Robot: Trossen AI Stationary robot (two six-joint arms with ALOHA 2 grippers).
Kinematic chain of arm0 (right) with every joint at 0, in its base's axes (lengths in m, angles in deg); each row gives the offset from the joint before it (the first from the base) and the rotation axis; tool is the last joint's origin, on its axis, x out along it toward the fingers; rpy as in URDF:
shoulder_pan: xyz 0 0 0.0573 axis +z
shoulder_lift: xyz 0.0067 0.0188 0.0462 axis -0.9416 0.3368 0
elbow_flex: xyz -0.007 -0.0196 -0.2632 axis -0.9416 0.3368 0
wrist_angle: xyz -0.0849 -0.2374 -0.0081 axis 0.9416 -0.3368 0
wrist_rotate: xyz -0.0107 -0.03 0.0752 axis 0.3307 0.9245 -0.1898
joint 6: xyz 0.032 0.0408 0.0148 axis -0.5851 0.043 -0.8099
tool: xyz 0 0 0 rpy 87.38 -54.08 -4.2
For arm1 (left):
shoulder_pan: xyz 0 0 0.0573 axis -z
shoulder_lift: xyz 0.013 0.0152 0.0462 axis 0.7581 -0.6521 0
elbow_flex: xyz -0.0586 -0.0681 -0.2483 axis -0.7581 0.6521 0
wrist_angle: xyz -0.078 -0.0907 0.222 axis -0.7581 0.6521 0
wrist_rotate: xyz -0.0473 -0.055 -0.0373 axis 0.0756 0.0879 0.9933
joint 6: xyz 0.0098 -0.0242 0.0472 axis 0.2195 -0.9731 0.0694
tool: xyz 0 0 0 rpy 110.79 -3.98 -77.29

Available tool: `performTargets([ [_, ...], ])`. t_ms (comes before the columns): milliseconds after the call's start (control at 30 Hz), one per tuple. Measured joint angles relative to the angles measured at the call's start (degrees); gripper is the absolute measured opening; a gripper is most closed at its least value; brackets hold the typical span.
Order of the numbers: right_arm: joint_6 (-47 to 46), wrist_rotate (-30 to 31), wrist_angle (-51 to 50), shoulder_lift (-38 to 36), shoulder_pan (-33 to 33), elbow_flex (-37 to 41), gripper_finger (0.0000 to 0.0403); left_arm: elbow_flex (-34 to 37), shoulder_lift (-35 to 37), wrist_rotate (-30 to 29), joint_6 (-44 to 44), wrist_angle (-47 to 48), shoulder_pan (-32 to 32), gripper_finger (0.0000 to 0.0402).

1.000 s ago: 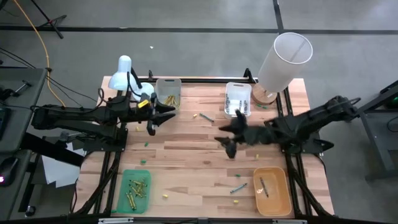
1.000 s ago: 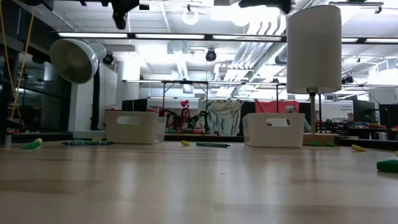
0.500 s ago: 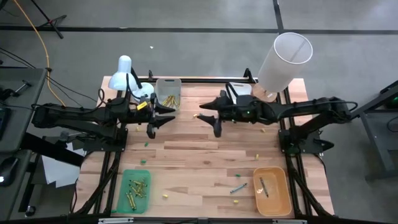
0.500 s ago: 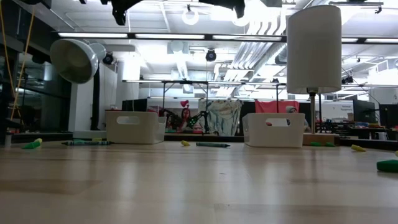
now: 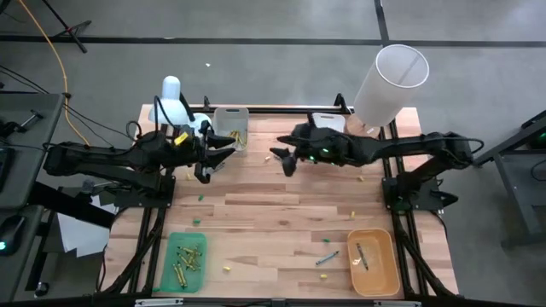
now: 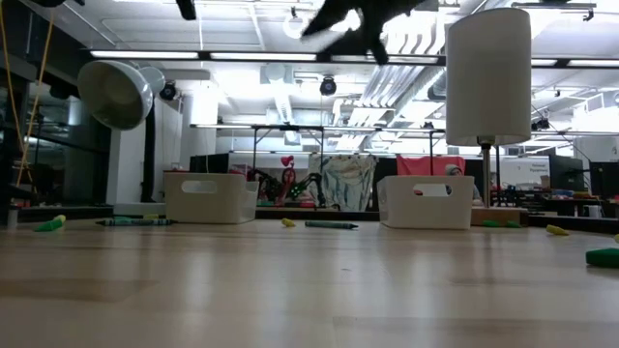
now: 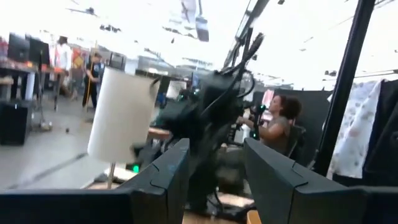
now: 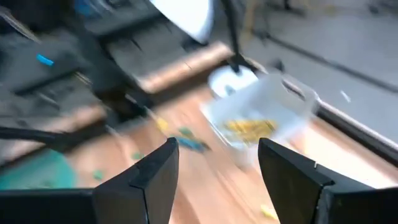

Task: Sort crayons
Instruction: Put the blue crayon into the yellow bin

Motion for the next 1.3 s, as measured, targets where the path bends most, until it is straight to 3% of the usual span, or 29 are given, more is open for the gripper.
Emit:
performTargets([
  [267, -3.45, -1.60, -32.85, 18.63, -6.14, -19.94, 0.0213, 0.00, -0.02, -0.20, -0.22, 0.09, -0.04, 0.0140],
  [467, -1.94, -1.91, -48.17, 32.53, -9.26, -31.63, 0.0213, 0.00, -0.04, -0.20, -0.26, 0.16, -0.04, 0.0140],
  [567, -1.91, -2.34, -50.87, 37.19, -10.32, -34.14, 0.0213, 0.00, -0.04, -0.20, -0.32, 0.16, -0.04, 0.0140],
  [767, -2.80, -9.53, -51.36, 42.84, -12.30, -34.80, 0.0213, 0.00, -0.04, -0.20, -2.71, 0.16, -0.04, 0.0140],
  [1100, -3.23, -11.52, -52.14, 46.15, -12.35, -34.93, 0.0211, 0.00, -0.04, -0.28, -2.73, 0.18, -0.04, 0.0140],
  [1300, -2.45, -11.36, -52.25, 46.81, -11.31, -34.86, 0.0164, 0.00, -0.04, -0.35, -2.73, 0.19, -0.04, 0.0140],
])
